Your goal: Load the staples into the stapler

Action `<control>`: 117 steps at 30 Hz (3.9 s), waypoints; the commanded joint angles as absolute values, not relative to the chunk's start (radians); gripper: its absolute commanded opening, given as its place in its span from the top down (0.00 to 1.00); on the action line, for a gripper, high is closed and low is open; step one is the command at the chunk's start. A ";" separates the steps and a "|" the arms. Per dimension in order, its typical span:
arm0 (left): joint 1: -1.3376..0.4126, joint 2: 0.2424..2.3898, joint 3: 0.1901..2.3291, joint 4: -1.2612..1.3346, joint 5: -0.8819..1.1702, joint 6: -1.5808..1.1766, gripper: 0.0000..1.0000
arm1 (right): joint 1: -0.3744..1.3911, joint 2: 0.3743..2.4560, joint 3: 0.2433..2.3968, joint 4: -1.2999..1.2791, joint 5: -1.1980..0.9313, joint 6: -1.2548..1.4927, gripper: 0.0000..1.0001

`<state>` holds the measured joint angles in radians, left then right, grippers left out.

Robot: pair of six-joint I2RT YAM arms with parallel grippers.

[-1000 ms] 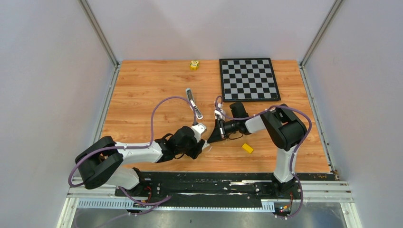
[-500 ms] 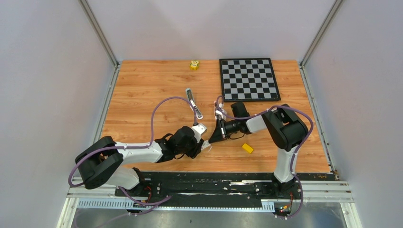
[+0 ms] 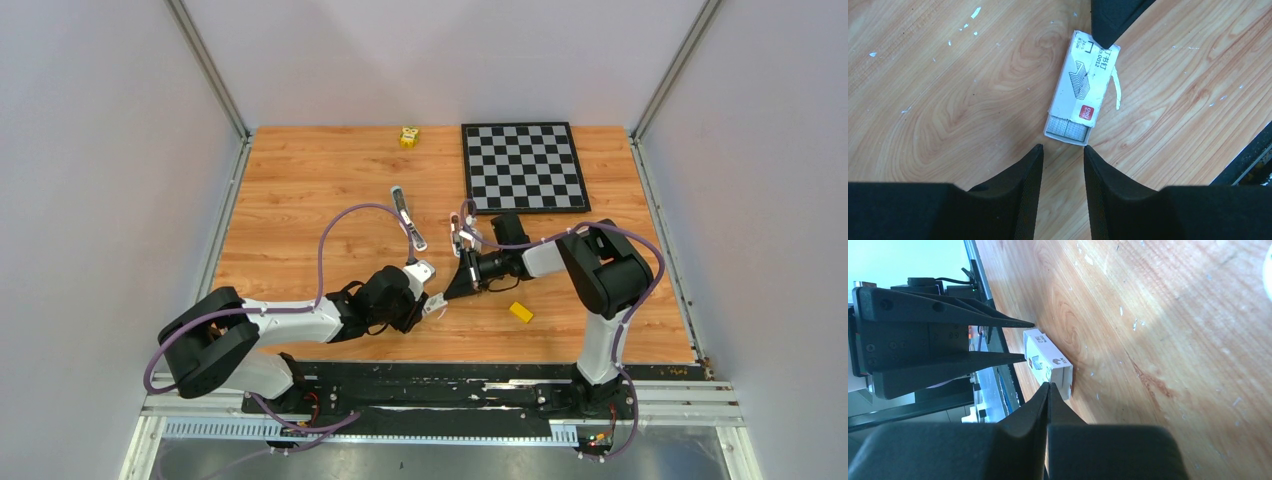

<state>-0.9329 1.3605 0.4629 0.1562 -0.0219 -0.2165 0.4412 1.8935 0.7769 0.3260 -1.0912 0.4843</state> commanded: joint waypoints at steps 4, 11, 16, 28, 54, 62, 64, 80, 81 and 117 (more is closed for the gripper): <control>-0.942 1.372 0.451 0.130 -0.013 -0.205 0.60 | 0.425 1.868 0.788 0.270 -1.098 0.431 1.00; -0.942 1.411 0.499 0.117 -0.050 -0.148 0.40 | 0.425 1.871 0.792 0.274 -1.100 0.431 1.00; -0.942 1.443 0.520 0.119 -0.050 -0.125 0.39 | 0.424 1.869 0.791 0.281 -1.103 0.437 1.00; -0.942 1.461 0.523 0.113 0.014 -0.114 0.56 | 0.409 1.868 0.806 0.270 -1.099 0.439 1.00; -0.945 1.458 0.512 0.106 0.002 -0.150 0.72 | 0.370 1.817 0.796 0.219 -1.080 0.426 0.96; -0.945 1.464 0.501 0.121 0.014 -0.165 0.72 | 0.439 1.851 0.786 0.296 -1.034 0.510 0.72; -0.945 1.461 0.497 0.125 0.014 -0.169 0.72 | 0.442 1.858 0.778 0.308 -1.023 0.525 0.71; -0.946 1.465 0.497 0.130 0.010 -0.164 0.73 | 0.447 1.838 0.775 0.247 -0.967 0.520 0.70; -0.946 1.465 0.496 0.130 0.009 -0.164 0.73 | 0.448 1.840 0.773 0.250 -0.967 0.523 0.71; -1.022 1.607 0.778 -0.109 -0.144 -0.539 0.26 | 0.456 1.686 0.811 0.040 -0.776 0.397 0.67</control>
<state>-0.9932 1.5585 0.7349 -0.0288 -0.1005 -0.5381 0.4492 1.7191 0.8219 0.0654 -0.7914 0.4137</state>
